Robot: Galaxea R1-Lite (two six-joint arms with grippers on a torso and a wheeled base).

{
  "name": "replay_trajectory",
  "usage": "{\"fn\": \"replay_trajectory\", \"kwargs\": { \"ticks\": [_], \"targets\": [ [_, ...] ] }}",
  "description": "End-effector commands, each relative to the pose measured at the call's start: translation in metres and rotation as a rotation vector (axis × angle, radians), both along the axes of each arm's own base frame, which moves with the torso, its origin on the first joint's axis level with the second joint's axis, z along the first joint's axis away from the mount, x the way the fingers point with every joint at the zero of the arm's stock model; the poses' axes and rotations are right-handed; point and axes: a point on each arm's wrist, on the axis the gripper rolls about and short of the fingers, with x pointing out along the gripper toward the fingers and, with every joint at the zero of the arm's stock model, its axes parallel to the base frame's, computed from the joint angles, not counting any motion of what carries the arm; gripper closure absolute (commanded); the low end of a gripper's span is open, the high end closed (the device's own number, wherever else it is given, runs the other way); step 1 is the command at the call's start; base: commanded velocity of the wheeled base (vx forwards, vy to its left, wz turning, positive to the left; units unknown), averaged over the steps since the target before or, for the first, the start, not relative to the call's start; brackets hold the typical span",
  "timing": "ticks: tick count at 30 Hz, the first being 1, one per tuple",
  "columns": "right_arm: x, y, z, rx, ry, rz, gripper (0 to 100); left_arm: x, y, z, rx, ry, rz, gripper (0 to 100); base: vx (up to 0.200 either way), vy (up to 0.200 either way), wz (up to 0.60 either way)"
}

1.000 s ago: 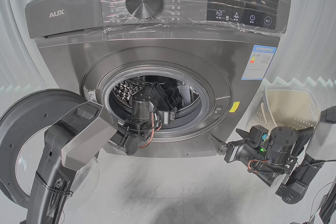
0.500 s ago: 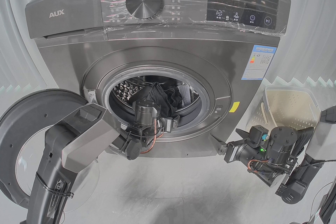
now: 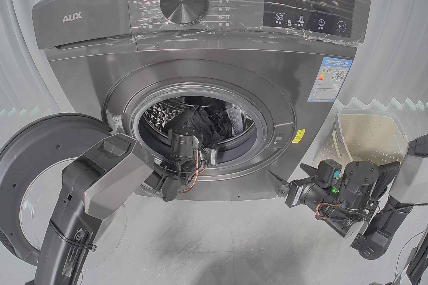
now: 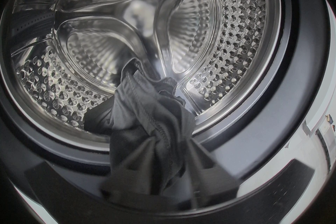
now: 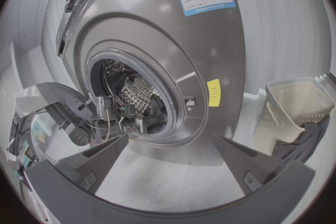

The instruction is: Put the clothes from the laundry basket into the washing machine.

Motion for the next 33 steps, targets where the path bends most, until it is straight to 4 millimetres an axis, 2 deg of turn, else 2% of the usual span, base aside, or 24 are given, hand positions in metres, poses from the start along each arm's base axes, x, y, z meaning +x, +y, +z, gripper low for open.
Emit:
{"fn": "replay_trajectory", "kwargs": {
  "ticks": [1, 7, 12, 19, 25, 26, 33],
  "targets": [
    [0.000, 0.000, 0.000, -0.001, 0.001, 0.000, 0, 0.005, 0.000, 0.001, -0.008, -0.017, 0.013, 100, 0.000, 0.000, 0.00],
    [0.000, 0.000, 0.000, 0.001, -0.001, 0.000, 0, 0.032, 0.006, 0.039, -0.085, -0.169, 0.102, 100, 0.000, 0.000, 0.00],
    [0.000, 0.000, 0.000, 0.000, 0.000, 0.000, 0, 0.045, 0.016, 0.050, -0.107, -0.229, 0.132, 100, 0.000, 0.000, 0.00],
    [0.000, 0.000, -0.001, -0.002, 0.002, 0.000, 0, 0.061, 0.022, 0.050, -0.130, -0.278, 0.168, 100, 0.000, 0.000, 0.00],
    [0.000, 0.000, -0.001, -0.002, 0.002, 0.000, 0, 0.063, 0.026, 0.046, -0.127, -0.274, 0.177, 100, 0.000, 0.000, 0.00],
    [0.000, 0.000, -0.001, -0.001, 0.001, 0.000, 0, 0.063, 0.026, 0.046, -0.126, -0.273, 0.177, 0, 0.000, 0.000, 0.00],
    [0.000, -0.001, -0.001, -0.004, 0.005, 0.000, 0, 0.055, 0.021, 0.044, -0.120, -0.238, 0.164, 0, 0.000, 0.000, 0.00]
  ]
}}
